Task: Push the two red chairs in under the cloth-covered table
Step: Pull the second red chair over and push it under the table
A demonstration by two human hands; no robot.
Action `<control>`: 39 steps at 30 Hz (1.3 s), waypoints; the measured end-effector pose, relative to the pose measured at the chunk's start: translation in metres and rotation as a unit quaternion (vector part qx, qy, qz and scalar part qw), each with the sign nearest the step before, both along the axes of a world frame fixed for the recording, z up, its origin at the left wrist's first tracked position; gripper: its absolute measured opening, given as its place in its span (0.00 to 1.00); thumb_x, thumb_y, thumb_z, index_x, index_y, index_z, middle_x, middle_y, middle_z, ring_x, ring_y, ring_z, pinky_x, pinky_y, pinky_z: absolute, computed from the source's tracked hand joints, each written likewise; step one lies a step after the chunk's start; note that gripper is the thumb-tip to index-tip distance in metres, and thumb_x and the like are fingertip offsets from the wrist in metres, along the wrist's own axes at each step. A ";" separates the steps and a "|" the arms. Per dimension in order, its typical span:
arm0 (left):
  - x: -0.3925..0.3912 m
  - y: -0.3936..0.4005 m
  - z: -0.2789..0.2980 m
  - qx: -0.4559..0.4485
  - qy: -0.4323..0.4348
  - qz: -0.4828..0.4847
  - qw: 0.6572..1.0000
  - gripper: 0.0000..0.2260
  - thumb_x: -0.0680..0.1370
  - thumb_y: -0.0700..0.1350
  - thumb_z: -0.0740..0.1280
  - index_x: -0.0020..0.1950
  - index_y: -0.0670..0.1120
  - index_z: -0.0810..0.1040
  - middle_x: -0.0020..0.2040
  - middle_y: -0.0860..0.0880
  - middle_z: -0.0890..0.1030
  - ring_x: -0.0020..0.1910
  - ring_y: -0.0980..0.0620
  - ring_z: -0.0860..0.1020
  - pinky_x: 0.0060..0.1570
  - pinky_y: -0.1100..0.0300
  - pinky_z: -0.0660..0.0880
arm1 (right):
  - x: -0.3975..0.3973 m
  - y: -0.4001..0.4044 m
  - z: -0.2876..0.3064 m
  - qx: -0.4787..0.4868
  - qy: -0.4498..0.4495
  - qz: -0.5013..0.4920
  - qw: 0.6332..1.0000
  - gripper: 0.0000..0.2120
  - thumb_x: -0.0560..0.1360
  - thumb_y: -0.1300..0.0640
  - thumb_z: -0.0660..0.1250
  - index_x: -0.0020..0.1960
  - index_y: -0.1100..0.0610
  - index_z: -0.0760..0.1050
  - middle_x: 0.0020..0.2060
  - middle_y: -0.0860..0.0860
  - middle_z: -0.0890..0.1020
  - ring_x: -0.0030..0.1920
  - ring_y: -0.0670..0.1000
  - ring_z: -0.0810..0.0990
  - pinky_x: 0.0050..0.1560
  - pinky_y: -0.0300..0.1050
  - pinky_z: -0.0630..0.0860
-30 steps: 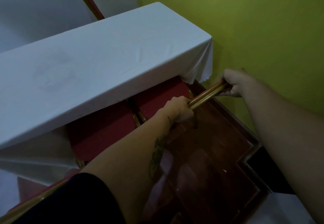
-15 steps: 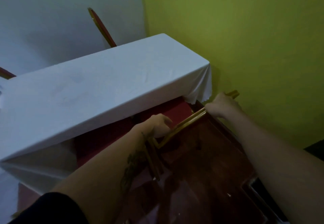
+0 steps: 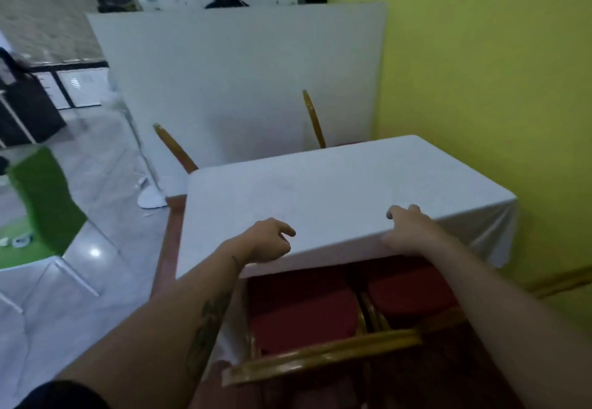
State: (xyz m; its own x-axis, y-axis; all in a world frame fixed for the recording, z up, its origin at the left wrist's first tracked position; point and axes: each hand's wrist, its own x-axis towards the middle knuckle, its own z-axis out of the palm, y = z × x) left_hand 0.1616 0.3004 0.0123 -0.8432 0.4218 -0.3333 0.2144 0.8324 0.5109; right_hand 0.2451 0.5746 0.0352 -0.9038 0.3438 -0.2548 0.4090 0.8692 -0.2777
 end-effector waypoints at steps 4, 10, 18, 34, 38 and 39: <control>-0.040 -0.133 0.016 0.032 0.015 0.059 0.998 0.24 0.74 0.39 0.62 0.69 0.50 0.78 0.65 0.46 0.81 0.56 0.48 0.81 0.55 0.57 0.78 | -0.055 -0.110 0.006 -0.045 0.004 0.069 0.997 0.28 0.77 0.57 0.62 0.77 0.53 0.65 0.75 0.56 0.64 0.58 0.56 0.76 0.54 0.49 0.74; -0.091 -0.290 0.044 0.065 0.052 0.139 0.987 0.24 0.72 0.36 0.65 0.67 0.46 0.80 0.62 0.47 0.81 0.55 0.49 0.82 0.55 0.56 0.80 | -0.147 -0.266 0.017 -0.088 0.021 0.143 0.986 0.25 0.78 0.59 0.65 0.75 0.54 0.68 0.72 0.56 0.71 0.55 0.52 0.74 0.51 0.46 0.74; -0.181 -0.379 0.075 0.089 0.120 0.173 0.974 0.21 0.74 0.33 0.63 0.66 0.42 0.81 0.61 0.43 0.83 0.57 0.44 0.81 0.58 0.54 0.79 | -0.270 -0.369 0.030 -0.096 0.040 0.178 0.978 0.26 0.78 0.59 0.64 0.75 0.52 0.68 0.72 0.56 0.73 0.57 0.52 0.74 0.52 0.44 0.74; -0.507 -0.445 0.050 -0.002 0.182 0.222 0.958 0.18 0.75 0.49 0.65 0.64 0.49 0.82 0.59 0.50 0.84 0.56 0.50 0.81 0.59 0.52 0.79 | -0.620 -0.469 -0.001 -0.134 0.018 0.173 0.976 0.27 0.74 0.59 0.70 0.73 0.56 0.71 0.67 0.54 0.77 0.61 0.54 0.77 0.56 0.46 0.78; -0.594 -0.457 0.033 0.035 0.150 0.252 0.955 0.23 0.69 0.52 0.62 0.61 0.50 0.82 0.56 0.49 0.84 0.50 0.48 0.83 0.54 0.51 0.81 | -0.678 -0.497 -0.018 -0.143 0.004 0.152 0.978 0.26 0.74 0.58 0.68 0.72 0.56 0.72 0.65 0.55 0.79 0.59 0.55 0.78 0.58 0.49 0.80; -0.615 -0.459 0.029 0.047 0.144 0.252 0.956 0.21 0.69 0.51 0.62 0.59 0.50 0.82 0.54 0.49 0.84 0.48 0.47 0.83 0.53 0.51 0.82 | -0.692 -0.504 -0.023 -0.149 -0.002 0.141 0.979 0.27 0.74 0.58 0.68 0.73 0.56 0.71 0.66 0.55 0.78 0.60 0.56 0.78 0.58 0.50 0.80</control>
